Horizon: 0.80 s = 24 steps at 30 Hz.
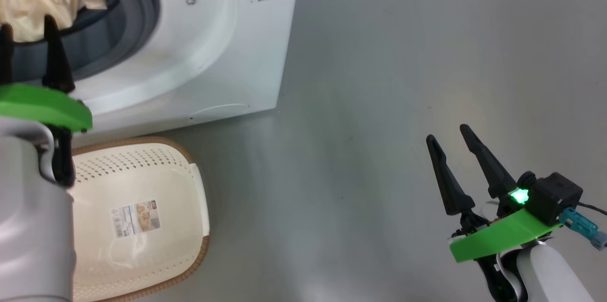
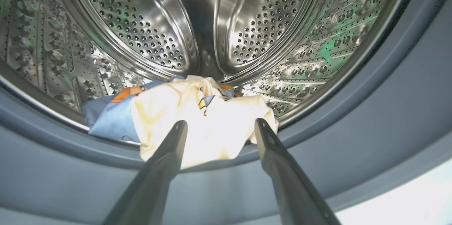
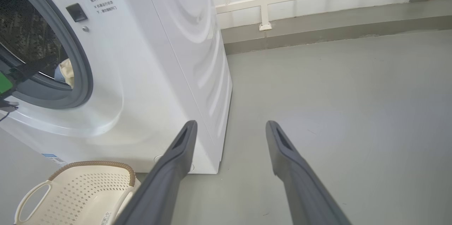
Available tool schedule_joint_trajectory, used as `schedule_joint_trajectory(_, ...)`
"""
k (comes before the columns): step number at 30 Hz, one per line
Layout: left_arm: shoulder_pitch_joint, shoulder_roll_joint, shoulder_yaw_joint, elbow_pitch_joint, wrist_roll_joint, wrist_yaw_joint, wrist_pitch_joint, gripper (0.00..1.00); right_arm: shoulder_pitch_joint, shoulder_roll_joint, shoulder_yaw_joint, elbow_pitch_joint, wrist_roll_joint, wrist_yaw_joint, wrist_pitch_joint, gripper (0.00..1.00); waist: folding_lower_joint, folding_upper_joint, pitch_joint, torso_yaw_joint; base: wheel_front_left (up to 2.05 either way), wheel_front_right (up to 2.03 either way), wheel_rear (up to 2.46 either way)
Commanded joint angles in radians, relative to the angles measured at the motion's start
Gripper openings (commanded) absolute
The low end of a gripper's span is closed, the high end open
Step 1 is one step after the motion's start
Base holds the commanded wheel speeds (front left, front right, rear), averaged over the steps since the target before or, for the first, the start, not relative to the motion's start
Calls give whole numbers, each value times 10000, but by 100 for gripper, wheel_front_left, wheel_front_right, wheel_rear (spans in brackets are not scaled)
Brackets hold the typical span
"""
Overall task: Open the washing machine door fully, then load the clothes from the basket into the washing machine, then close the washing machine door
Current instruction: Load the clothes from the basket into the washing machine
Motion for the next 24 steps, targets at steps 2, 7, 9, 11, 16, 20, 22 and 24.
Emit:
schedule_joint_trajectory(2,559,296,299,-464,201,-32,-51,100,464,-190,104,-161,-20,16,-48,100,0,0,-363,243,0,0,0)
schedule_joint_trajectory(7,1506,22,523,-1033,413,-32,-51,100,790,-337,-40,-88,-21,16,-48,100,0,0,-879,544,0,0,0)
schedule_joint_trajectory(9,1908,-87,568,-1238,497,-32,-51,100,941,-398,-91,-58,-19,16,-48,100,0,0,-1112,677,0,0,0)
schedule_joint_trajectory(11,2303,-195,546,-1446,566,-32,-51,100,1093,-469,-131,-32,-12,16,-48,100,0,0,-1346,816,0,0,0)
schedule_joint_trajectory(16,3300,-364,510,-1955,579,-32,-51,100,1465,-614,-205,34,25,16,-48,100,0,0,-1943,1079,0,0,0)
schedule_joint_trajectory(20,4042,-408,500,-2344,548,-32,-51,100,1769,-697,-265,92,63,16,-48,100,0,0,-2395,1244,0,0,0)
schedule_joint_trajectory(22,4415,-411,506,-2534,519,-32,-51,100,1917,-731,-295,113,80,16,-48,100,0,0,-2609,1303,0,0,0)
schedule_joint_trajectory(24,4818,-405,499,-2716,520,-32,-51,100,2068,-763,-307,141,94,16,-48,100,0,0,-2819,1340,0,0,0)
